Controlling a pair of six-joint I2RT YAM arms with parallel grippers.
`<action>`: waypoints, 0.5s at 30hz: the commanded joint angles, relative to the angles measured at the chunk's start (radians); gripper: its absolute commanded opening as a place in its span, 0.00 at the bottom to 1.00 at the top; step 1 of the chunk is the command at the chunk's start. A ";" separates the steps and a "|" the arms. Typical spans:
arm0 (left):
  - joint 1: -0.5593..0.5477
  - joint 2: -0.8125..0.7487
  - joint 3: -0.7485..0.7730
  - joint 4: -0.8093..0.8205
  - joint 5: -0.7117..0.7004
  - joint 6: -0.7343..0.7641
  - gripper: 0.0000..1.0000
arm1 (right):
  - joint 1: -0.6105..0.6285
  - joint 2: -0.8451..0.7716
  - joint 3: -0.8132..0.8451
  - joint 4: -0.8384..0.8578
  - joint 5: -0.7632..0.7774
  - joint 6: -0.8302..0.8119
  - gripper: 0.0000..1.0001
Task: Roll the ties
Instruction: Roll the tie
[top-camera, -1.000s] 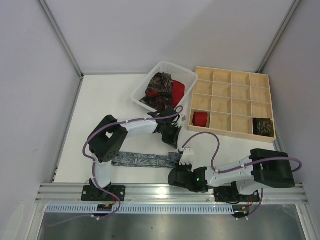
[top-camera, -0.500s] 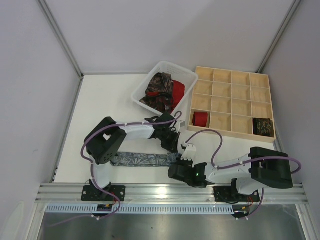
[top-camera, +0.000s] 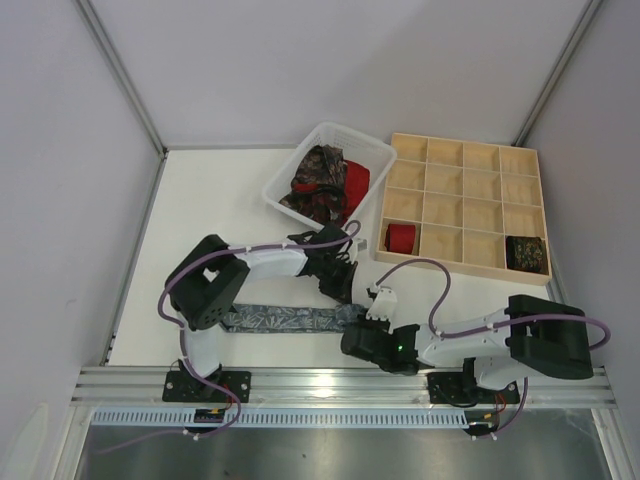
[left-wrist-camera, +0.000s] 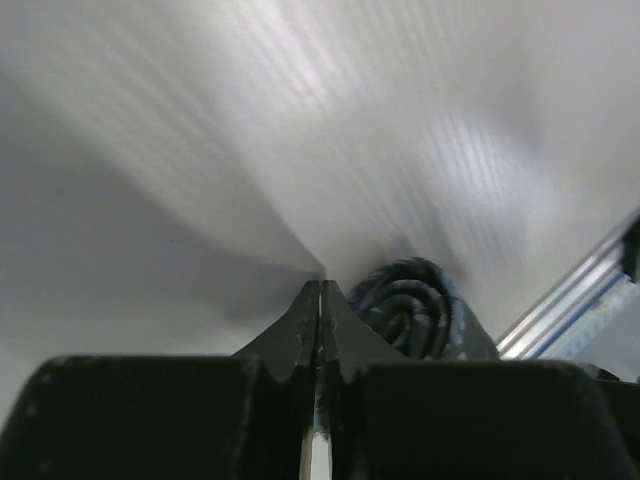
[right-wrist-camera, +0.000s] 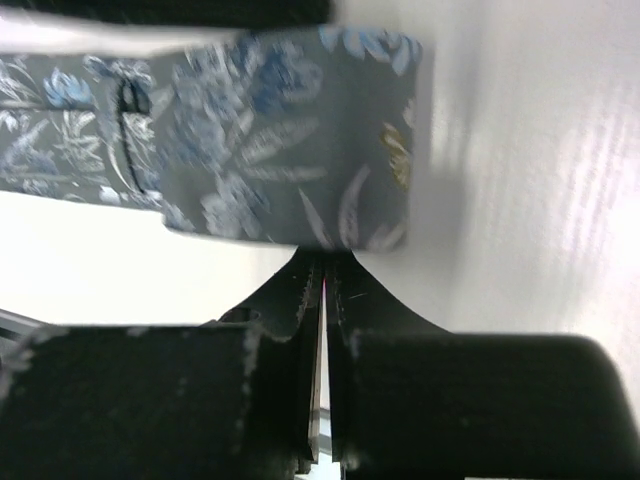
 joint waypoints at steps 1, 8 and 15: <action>0.028 0.002 0.076 -0.152 -0.208 -0.006 0.08 | 0.019 -0.058 -0.040 -0.113 0.008 0.037 0.00; 0.055 -0.162 0.064 -0.189 -0.346 -0.066 0.16 | 0.022 -0.235 -0.034 -0.294 -0.062 -0.012 0.00; 0.042 -0.467 -0.118 -0.030 -0.173 -0.192 0.04 | -0.255 -0.557 -0.126 -0.300 -0.484 -0.370 0.28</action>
